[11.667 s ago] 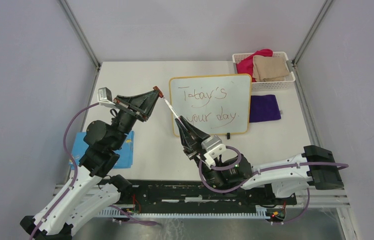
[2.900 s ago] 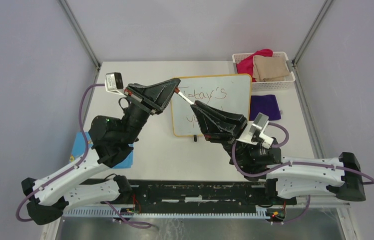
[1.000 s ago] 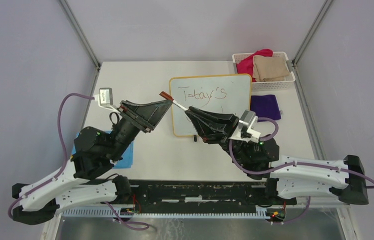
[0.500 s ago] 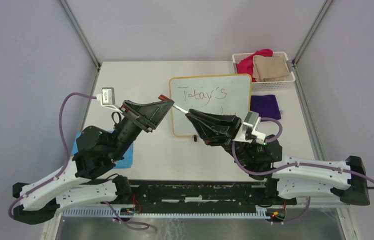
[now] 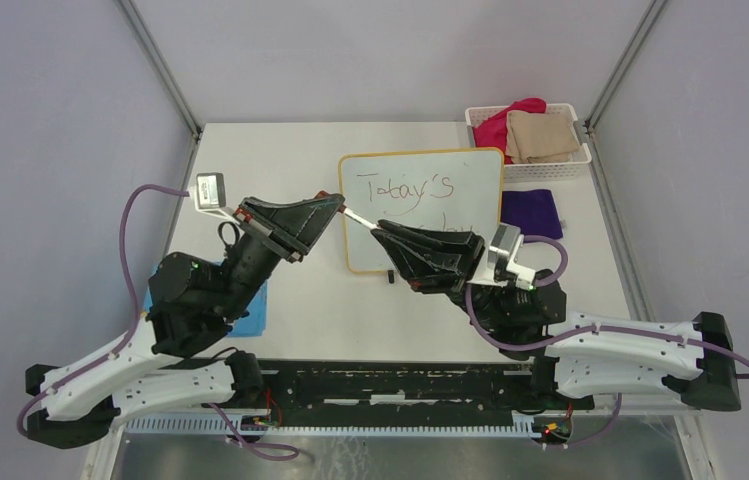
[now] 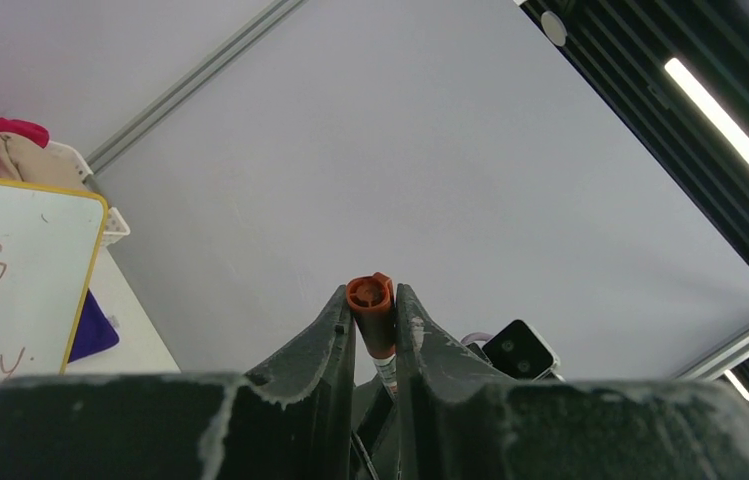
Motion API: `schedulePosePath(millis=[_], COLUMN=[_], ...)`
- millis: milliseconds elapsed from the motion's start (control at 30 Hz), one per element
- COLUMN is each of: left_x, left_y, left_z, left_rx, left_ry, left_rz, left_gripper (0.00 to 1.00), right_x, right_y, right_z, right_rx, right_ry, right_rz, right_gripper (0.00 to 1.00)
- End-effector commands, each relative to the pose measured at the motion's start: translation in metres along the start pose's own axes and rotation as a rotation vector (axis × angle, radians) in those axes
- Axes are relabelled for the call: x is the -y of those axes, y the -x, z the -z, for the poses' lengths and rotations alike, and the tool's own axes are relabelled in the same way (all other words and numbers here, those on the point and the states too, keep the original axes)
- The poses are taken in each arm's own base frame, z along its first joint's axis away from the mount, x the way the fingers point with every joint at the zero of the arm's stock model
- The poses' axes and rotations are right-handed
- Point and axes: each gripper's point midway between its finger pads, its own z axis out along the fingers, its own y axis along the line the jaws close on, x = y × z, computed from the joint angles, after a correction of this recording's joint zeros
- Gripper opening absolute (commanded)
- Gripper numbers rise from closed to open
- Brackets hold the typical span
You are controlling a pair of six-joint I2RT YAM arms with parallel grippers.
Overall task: Write a sentence on the whiteboard
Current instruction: Close the whiteboard marker at the center of the board.
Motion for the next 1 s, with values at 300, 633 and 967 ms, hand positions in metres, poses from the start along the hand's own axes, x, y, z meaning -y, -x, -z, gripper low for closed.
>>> schedulePosePath(millis=[300,633,967], left_x=[-0.02,-0.023,-0.01], left_y=[-0.091,-0.12,-0.066], left_z=[-0.022,-0.021,-0.011], left_rx=[-0.272,-0.366,-0.211], left_ry=[-0.031,-0.065,-0.053], left_rz=[0.007,0.038,-0.02], left_gripper=[0.02,0.02,0.55], right_x=[0.014,0.021,0.024], right_y=[0.01,-0.002,-0.001], right_z=[-0.008,-0.015,-0.004], right_rx=[0.025,-0.007,-0.023], right_ry=[-0.08,-0.121,-0.119], right_rz=[0.012,0.058,0.076], right_gripper=[0.0,0.0,0.0])
